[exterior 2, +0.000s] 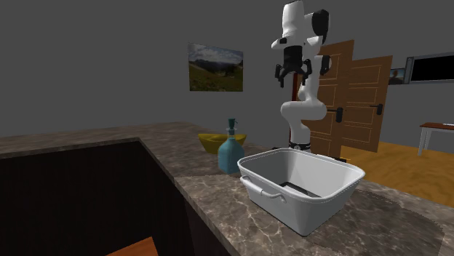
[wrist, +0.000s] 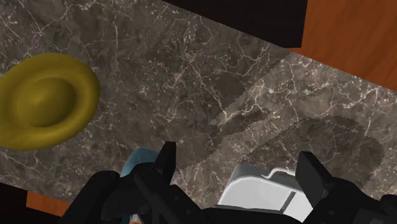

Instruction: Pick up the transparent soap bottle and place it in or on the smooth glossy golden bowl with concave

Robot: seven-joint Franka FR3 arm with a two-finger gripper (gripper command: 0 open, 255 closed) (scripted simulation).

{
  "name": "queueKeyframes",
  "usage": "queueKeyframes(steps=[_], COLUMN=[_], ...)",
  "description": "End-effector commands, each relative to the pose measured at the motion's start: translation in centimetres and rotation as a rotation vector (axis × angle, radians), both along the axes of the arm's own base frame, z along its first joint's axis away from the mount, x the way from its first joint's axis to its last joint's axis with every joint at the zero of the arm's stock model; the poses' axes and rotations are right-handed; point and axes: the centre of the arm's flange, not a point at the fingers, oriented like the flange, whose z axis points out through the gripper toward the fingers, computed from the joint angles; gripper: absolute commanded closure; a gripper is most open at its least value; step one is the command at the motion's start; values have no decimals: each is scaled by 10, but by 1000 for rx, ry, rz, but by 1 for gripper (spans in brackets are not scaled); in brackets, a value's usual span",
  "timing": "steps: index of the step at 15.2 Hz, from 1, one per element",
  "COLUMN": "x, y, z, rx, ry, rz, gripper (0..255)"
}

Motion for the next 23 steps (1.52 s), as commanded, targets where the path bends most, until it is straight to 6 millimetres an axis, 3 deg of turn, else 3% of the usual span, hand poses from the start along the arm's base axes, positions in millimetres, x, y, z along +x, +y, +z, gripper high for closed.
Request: queueKeyframes(steps=[1,23], x=[0,222], y=[0,-134], z=[0,-117], rx=[0,-102], ry=[0,22], rz=[0,-75], gripper=[0,0])
